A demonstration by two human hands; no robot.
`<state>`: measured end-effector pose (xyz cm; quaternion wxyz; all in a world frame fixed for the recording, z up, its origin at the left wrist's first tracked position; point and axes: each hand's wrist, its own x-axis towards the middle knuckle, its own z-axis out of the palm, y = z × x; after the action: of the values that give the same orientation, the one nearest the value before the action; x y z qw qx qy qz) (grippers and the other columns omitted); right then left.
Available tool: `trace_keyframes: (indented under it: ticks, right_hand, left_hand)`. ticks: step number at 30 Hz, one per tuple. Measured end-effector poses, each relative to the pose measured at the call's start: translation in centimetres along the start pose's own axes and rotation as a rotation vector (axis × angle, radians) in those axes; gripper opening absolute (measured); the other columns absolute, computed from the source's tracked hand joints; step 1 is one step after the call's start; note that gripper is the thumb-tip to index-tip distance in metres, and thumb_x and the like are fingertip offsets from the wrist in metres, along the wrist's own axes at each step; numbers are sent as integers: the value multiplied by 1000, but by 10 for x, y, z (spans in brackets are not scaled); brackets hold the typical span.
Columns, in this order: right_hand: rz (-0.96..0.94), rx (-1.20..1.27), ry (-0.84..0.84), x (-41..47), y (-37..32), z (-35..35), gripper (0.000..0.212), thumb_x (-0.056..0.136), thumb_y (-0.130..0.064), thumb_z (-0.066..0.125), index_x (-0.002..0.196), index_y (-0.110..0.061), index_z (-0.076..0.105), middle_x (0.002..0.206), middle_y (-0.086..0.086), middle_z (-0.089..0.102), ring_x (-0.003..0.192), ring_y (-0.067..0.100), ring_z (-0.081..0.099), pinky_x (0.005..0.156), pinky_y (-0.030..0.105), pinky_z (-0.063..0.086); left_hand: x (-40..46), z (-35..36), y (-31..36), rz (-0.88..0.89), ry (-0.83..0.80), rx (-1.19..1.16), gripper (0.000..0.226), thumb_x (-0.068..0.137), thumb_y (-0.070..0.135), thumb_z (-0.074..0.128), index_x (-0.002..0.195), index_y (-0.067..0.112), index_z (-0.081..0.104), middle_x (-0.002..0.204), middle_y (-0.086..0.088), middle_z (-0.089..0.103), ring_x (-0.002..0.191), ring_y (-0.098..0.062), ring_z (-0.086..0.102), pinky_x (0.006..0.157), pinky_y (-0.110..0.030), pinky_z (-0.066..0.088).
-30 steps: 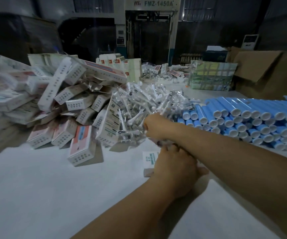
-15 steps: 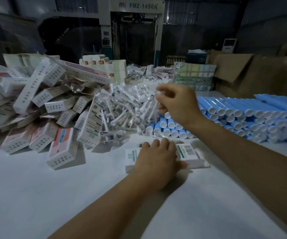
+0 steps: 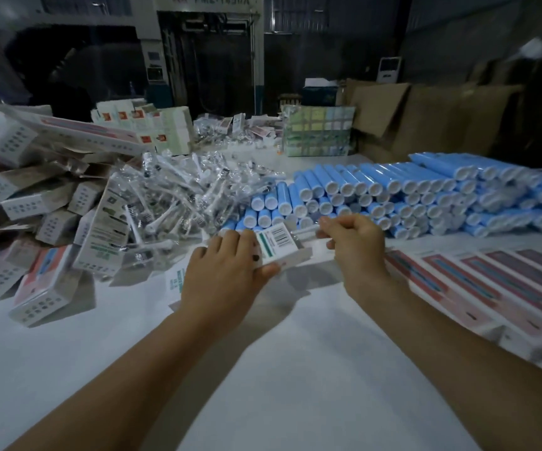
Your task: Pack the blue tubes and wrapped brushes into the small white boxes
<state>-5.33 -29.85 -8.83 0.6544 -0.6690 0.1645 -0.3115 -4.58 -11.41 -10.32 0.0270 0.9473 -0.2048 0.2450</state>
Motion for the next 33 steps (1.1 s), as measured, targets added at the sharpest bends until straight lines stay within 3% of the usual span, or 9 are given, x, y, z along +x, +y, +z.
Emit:
trace_keyframes:
  ticks: [4, 7, 11, 15, 21, 25, 27, 31, 33]
  right_hand:
    - [-123, -131, 37, -11, -1, 9, 25, 81, -26, 73, 62, -22, 58, 59, -9, 57, 58, 4, 53, 60, 24, 43]
    - [-162, -157, -120, -23, -2, 15, 27, 91, -29, 61, 64, -27, 62, 72, -2, 69, 72, 15, 67, 67, 32, 54]
    - [-47, -8, -145, -25, -7, 12, 39, 101, -33, 41, 78, -21, 70, 65, -21, 68, 65, -6, 63, 60, 13, 47]
    - [-88, -49, 36, -21, -6, -3, 29, 98, -28, 46, 76, -20, 64, 83, -2, 60, 72, 10, 52, 66, 28, 41]
    - [-152, -158, -123, -37, -1, 3, 24, 91, -17, 56, 73, -7, 68, 68, 10, 64, 62, 14, 51, 63, 33, 45]
    - [-174, -134, -243, -42, 0, 6, 50, 90, -6, 55, 61, -43, 71, 60, -17, 66, 55, 2, 55, 50, 16, 47]
    - [-179, -108, -261, -43, 1, 6, 54, 89, -4, 56, 54, -44, 66, 63, -17, 67, 60, 3, 59, 51, 14, 48]
    - [-206, -112, -271, -46, 4, 9, 51, 88, -4, 60, 67, -49, 69, 76, -19, 69, 61, 0, 61, 51, 13, 48]
    - [-193, -108, -268, -44, 6, 9, 37, 88, -5, 61, 106, -35, 71, 75, -14, 69, 59, 0, 60, 51, 12, 47]
  left_hand:
    - [0, -2, 6, 27, -8, -1, 83, 81, 67, 9, 139, 16, 37, 130, -4, 48, 114, -26, 47, 87, -37, 36]
    - [0, -2, 8, 43, 1, -16, 83, 82, 67, 10, 137, 13, 41, 126, -6, 51, 111, -27, 49, 85, -37, 38]
    - [1, 0, 5, 30, 7, -33, 80, 82, 66, 15, 135, 14, 43, 123, -5, 52, 109, -28, 50, 84, -38, 37]
    - [3, 0, -2, -11, 18, -23, 87, 78, 70, 4, 132, 15, 43, 121, -5, 52, 105, -27, 50, 81, -37, 35]
    - [6, 0, -5, -56, 18, -12, 86, 79, 70, 8, 132, 13, 44, 122, -6, 53, 107, -29, 51, 82, -39, 36]
    - [4, 2, -3, -51, 21, 7, 80, 83, 66, 17, 133, 11, 44, 120, -8, 53, 104, -30, 52, 80, -40, 37]
    - [3, 2, -1, -35, 12, 25, 80, 83, 66, 15, 134, 11, 43, 121, -8, 53, 105, -29, 51, 81, -39, 37]
    - [1, 0, 4, -30, 8, 31, 78, 85, 64, 18, 132, 8, 46, 117, -10, 55, 103, -30, 52, 79, -39, 36]
    - [0, 0, 4, -15, 12, 33, 76, 85, 62, 21, 130, 7, 48, 115, -11, 56, 101, -31, 54, 78, -40, 38]
